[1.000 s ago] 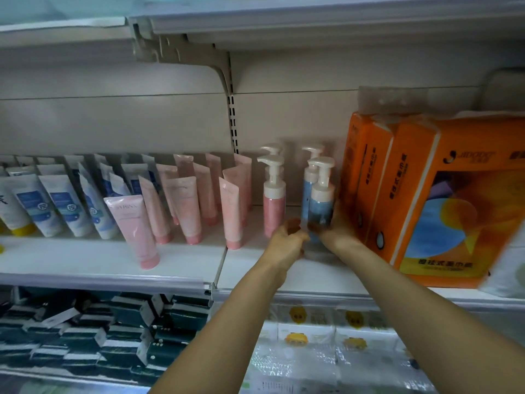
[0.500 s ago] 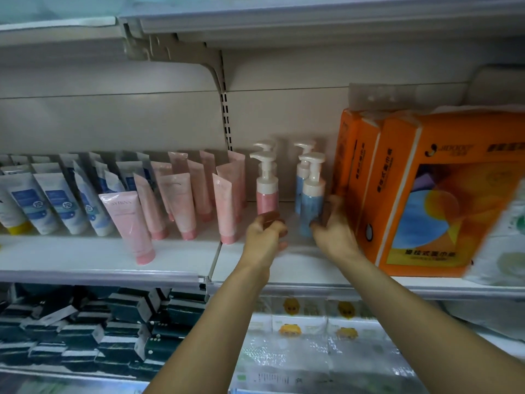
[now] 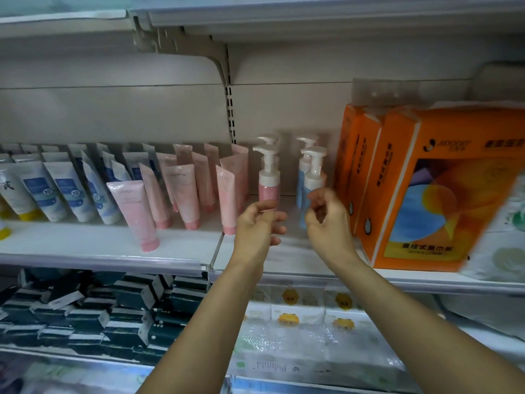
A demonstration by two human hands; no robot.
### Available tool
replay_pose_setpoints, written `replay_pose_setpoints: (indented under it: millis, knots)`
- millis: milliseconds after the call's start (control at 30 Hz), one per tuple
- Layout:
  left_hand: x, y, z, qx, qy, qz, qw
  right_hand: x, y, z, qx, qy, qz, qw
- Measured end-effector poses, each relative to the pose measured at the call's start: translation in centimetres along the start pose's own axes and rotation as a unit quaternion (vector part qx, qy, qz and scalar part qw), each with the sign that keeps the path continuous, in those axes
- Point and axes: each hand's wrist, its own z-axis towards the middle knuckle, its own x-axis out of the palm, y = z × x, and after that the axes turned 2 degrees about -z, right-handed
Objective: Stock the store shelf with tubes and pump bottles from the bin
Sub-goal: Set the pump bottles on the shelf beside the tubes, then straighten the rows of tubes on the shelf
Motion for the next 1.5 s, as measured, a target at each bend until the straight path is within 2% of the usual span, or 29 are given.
replay_pose_setpoints:
  millis: [200,433,767,1100,1300,1500]
  knots:
    - [-1.8,-0.5,-0.9,0.023,-0.019,0.002,1.000,1.6,2.0,-0.8,-0.038,0.044,0.040,0.998]
    - [-7.8,-1.9,-1.6,0.014,-0.077,-0.039,0.996,5.8,4.8,-1.8,-0.013,0.095,0.101,0.990]
    - [-22.7,-4.6,-3.5,0.015,-0.182,-0.036,0.982,16.4,12.5,-6.4,0.012,0.184,0.180,0.966]
    - [-39.4,-7.3,-5.2,-0.029,-0.188,0.000,0.982,29.8,19.7,-11.3,0.024,0.314,0.152,0.937]
    - [-47.2,-8.9,-5.5,-0.035,-0.207,0.006,0.978,36.8,23.3,-14.1,0.035,0.312,0.153,0.937]
    - [-47.0,-10.2,-4.1,-0.030,-0.158,0.023,0.987,36.1,23.8,-13.2,0.061,0.267,0.141,0.951]
